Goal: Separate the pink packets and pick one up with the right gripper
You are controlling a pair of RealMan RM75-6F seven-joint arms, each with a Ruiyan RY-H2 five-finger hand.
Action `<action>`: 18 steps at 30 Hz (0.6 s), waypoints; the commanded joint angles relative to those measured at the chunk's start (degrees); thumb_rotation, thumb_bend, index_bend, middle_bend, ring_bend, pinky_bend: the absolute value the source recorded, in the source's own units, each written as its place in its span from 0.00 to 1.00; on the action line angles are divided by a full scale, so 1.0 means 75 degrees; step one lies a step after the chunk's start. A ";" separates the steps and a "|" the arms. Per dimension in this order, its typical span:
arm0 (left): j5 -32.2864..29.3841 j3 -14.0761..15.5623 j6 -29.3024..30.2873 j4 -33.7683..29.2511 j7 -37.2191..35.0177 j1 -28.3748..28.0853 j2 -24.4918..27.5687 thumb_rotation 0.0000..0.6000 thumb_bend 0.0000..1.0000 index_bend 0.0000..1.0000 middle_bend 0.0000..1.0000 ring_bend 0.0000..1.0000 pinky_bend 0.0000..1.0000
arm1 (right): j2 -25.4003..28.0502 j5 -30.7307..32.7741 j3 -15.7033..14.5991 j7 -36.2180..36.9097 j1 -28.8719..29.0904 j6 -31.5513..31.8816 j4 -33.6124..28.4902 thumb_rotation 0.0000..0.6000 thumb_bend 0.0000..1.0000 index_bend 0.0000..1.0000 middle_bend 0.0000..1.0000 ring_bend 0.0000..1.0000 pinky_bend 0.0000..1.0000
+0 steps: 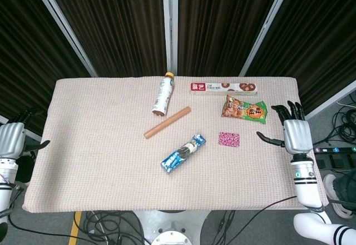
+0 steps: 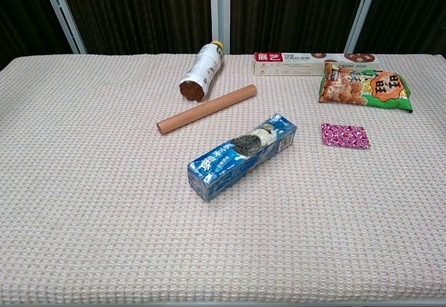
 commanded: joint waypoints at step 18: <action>0.0410 0.0179 0.0122 0.0675 -0.0771 0.0001 -0.0348 1.00 0.00 0.28 0.29 0.23 0.26 | -0.1006 0.0668 -0.0882 -0.1136 0.1318 -0.3245 0.0366 0.44 0.33 0.25 1.00 1.00 1.00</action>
